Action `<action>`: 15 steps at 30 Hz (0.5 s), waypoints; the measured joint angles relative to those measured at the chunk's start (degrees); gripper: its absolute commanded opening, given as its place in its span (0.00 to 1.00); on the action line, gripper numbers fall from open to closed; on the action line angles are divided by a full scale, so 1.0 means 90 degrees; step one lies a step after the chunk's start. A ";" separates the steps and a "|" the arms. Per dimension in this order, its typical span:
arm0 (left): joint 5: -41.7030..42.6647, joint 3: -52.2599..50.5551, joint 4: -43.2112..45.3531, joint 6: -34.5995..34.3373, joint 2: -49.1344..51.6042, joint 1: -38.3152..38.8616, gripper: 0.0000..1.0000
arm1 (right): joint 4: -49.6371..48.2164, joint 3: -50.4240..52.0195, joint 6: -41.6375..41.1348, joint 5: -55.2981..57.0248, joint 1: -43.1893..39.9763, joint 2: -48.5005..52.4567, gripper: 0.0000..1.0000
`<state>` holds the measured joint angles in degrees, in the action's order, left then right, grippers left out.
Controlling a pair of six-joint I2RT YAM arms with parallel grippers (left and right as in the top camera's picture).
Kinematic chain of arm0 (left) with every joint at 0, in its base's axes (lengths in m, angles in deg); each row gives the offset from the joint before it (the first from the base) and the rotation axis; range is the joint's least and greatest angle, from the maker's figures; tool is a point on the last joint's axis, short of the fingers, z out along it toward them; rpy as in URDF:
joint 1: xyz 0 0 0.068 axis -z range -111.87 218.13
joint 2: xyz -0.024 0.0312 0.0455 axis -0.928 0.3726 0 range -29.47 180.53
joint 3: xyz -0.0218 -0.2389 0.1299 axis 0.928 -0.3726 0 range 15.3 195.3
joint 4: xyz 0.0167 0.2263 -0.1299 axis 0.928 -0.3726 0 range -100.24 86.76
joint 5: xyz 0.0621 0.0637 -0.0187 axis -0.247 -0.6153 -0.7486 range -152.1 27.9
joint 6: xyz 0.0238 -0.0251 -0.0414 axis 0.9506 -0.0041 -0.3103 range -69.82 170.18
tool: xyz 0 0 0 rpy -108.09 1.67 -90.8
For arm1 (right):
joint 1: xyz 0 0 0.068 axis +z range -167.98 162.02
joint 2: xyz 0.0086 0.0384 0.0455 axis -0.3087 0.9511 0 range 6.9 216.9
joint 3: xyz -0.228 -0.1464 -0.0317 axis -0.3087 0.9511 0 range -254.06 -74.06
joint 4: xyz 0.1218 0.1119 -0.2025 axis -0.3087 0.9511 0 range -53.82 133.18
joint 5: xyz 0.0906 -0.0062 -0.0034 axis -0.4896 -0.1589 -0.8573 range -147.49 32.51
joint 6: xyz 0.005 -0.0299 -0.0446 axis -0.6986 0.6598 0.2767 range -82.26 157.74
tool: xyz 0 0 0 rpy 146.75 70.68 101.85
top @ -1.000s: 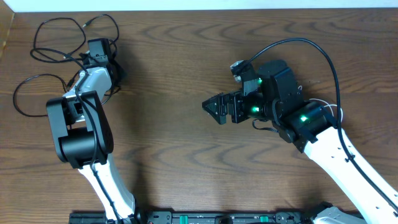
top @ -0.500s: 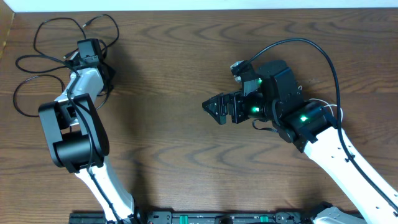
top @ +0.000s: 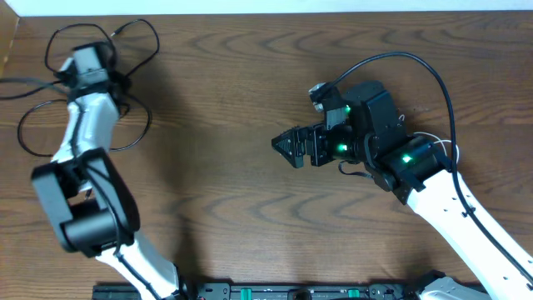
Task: Untangle cables
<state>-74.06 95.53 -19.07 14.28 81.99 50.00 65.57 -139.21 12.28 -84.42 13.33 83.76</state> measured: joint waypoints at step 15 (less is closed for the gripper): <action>-0.0024 -0.0012 -0.1586 -0.0007 -0.0109 -0.2154 0.72 | -0.0202 0.0000 0.0000 0.0000 0.0000 0.0000 0.99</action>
<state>-74.28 95.42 -33.34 14.22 81.01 30.61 63.76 -139.21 12.28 -84.42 13.33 83.76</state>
